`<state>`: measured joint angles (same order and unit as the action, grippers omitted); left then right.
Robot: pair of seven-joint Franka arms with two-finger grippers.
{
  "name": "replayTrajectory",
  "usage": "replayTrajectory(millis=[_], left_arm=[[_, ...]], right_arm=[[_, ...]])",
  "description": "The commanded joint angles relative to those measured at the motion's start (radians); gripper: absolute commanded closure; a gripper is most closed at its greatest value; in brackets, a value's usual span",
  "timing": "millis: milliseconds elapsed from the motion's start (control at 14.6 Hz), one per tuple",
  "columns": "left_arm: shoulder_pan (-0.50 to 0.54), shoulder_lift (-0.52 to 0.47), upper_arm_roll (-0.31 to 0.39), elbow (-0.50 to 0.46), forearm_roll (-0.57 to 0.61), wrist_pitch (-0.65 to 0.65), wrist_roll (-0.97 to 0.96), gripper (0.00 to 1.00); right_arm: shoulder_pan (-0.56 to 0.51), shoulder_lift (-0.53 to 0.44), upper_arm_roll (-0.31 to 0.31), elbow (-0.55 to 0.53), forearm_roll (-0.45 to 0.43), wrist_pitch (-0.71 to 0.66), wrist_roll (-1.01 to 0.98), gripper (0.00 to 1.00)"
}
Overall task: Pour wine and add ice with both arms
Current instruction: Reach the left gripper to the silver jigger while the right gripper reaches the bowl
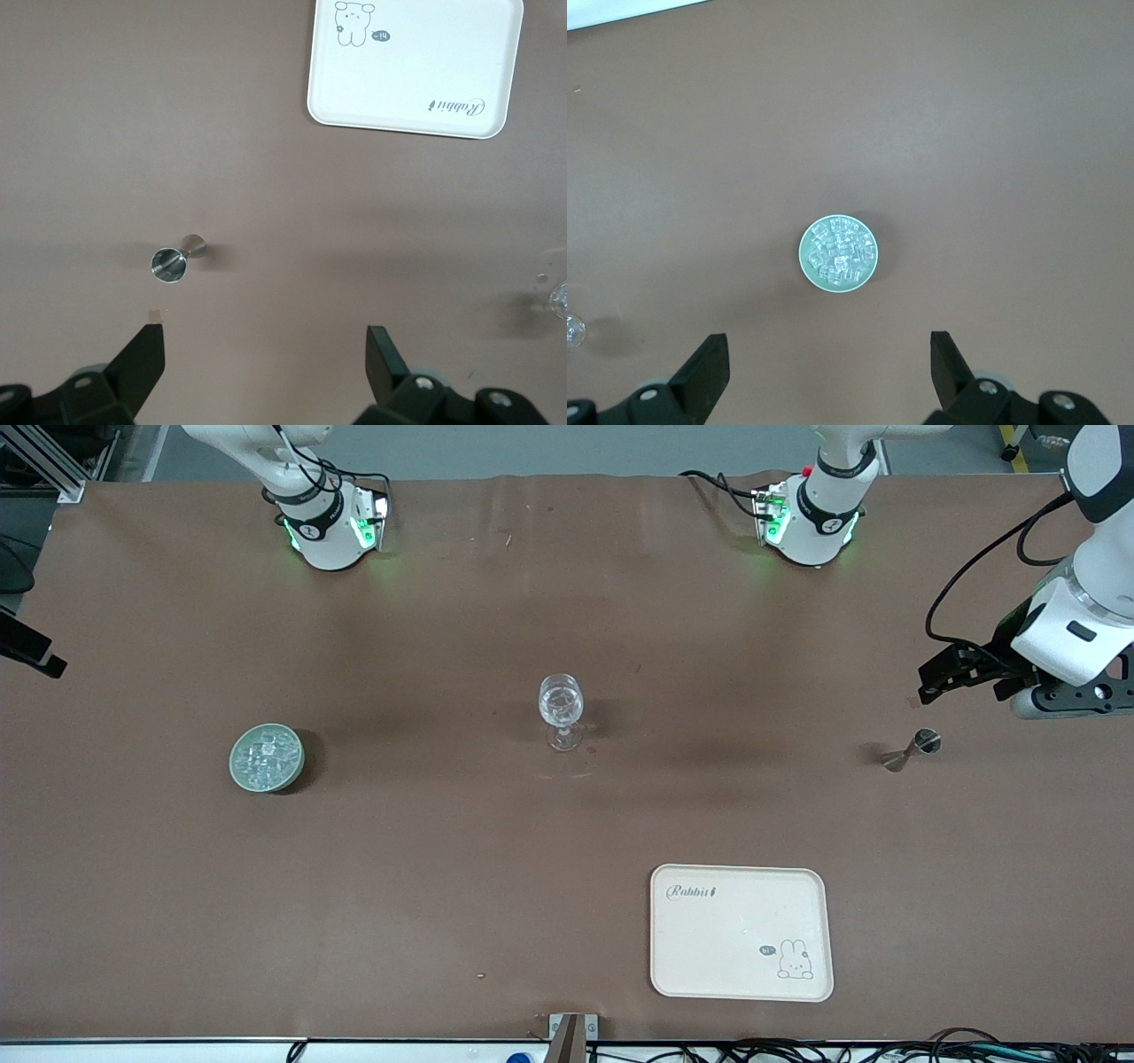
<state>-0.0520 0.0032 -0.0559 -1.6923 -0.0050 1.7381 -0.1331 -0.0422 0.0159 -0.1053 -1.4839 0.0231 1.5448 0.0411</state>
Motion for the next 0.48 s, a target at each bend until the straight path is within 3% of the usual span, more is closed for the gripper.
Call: replayTrajectory(millis=[0, 275, 412], left_arm=[[-0.006, -0.011, 0.005, -0.01, 0.007, 0.003, 0.029, 0.0], [-0.009, -0.009, 0.01, -0.004, 0.005, 0.001, 0.027, 0.0], [-0.009, -0.008, 0.051, -0.006, 0.005, -0.003, 0.026, 0.0]], right_arm=[[-0.01, -0.01, 0.007, -0.01, 0.0, 0.006, 0.0, 0.0], [-0.012, -0.008, 0.007, -0.013, 0.0, 0.008, 0.0, 0.0], [-0.013, -0.01, 0.007, -0.032, 0.001, 0.009, 0.002, 0.0]])
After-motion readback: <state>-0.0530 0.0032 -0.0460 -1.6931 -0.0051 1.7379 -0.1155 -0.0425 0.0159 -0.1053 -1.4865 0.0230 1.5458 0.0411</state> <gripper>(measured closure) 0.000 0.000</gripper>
